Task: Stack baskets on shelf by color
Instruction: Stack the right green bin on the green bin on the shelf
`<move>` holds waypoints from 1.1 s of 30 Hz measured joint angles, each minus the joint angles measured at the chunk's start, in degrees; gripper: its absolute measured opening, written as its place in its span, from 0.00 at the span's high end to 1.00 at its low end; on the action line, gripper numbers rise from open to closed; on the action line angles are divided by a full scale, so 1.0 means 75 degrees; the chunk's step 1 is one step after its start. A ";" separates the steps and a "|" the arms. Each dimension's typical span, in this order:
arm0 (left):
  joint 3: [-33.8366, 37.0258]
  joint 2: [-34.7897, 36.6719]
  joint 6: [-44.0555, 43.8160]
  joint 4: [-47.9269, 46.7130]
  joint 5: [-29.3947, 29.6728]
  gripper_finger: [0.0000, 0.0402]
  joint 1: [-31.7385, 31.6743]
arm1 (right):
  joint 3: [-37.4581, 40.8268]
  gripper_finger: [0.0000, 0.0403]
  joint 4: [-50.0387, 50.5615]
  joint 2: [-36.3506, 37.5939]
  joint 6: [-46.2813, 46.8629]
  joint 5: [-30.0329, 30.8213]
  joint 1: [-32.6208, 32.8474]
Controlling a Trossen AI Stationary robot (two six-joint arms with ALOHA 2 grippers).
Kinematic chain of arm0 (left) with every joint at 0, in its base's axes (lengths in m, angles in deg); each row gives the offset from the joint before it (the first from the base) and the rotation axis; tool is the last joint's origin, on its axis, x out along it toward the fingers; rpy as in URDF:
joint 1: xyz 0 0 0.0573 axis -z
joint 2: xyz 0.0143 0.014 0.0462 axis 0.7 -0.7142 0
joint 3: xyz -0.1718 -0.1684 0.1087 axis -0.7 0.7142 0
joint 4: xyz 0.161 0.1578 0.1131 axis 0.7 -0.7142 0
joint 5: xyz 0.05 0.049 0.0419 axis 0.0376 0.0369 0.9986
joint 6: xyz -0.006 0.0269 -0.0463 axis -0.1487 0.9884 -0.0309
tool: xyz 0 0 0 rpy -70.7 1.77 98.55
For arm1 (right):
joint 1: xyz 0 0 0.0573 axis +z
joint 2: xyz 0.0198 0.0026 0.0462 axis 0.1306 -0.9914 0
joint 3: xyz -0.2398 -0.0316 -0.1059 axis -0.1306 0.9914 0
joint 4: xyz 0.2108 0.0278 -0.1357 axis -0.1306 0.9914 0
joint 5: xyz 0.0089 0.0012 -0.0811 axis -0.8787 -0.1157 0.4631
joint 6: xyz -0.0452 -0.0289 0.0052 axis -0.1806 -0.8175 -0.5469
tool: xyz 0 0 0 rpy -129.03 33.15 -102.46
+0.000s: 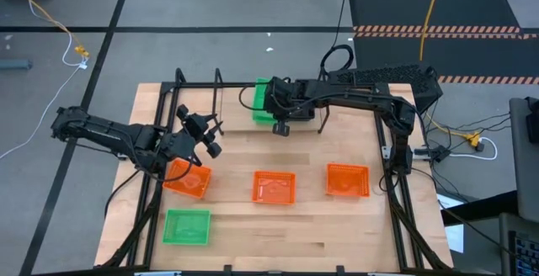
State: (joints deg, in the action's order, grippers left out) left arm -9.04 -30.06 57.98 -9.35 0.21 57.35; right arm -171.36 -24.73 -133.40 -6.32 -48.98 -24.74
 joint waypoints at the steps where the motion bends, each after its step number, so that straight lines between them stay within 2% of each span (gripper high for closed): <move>1: 0.0000 0.0000 -0.0001 0.0000 0.0000 0.66 0.0000 | 0.0000 0.93 0.0002 0.0000 -0.0007 0.0000 -0.0002; 10: 0.0000 0.0000 -0.0050 -0.0003 0.0001 0.66 0.0000 | 0.0018 0.86 -0.0251 0.0000 -0.0046 -0.0003 -0.0009; 16: 0.0000 0.0000 -0.0050 -0.0044 -0.0108 0.66 0.0003 | 0.0813 0.86 -0.1153 -0.0010 -0.0234 0.0091 -0.0009; 20: 0.0000 0.0000 -0.0043 -0.0047 -0.0232 0.66 0.0003 | 0.1129 0.86 -0.1195 0.0010 -0.0673 0.0658 0.0044; 27: 0.0000 0.0000 -0.0041 -0.0047 -0.0231 0.66 0.0003 | 0.1170 0.87 -0.1149 0.0069 -0.0982 0.0612 0.0112; 33: 0.0000 0.0000 -0.0071 -0.0042 -0.0232 0.66 0.0003 | 0.1170 0.84 -0.1589 0.0386 -0.0883 0.0582 0.0124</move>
State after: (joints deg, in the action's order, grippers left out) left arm -9.04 -30.06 57.45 -9.66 -1.53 57.38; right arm -162.58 -36.65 -130.51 -12.95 -44.62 -23.81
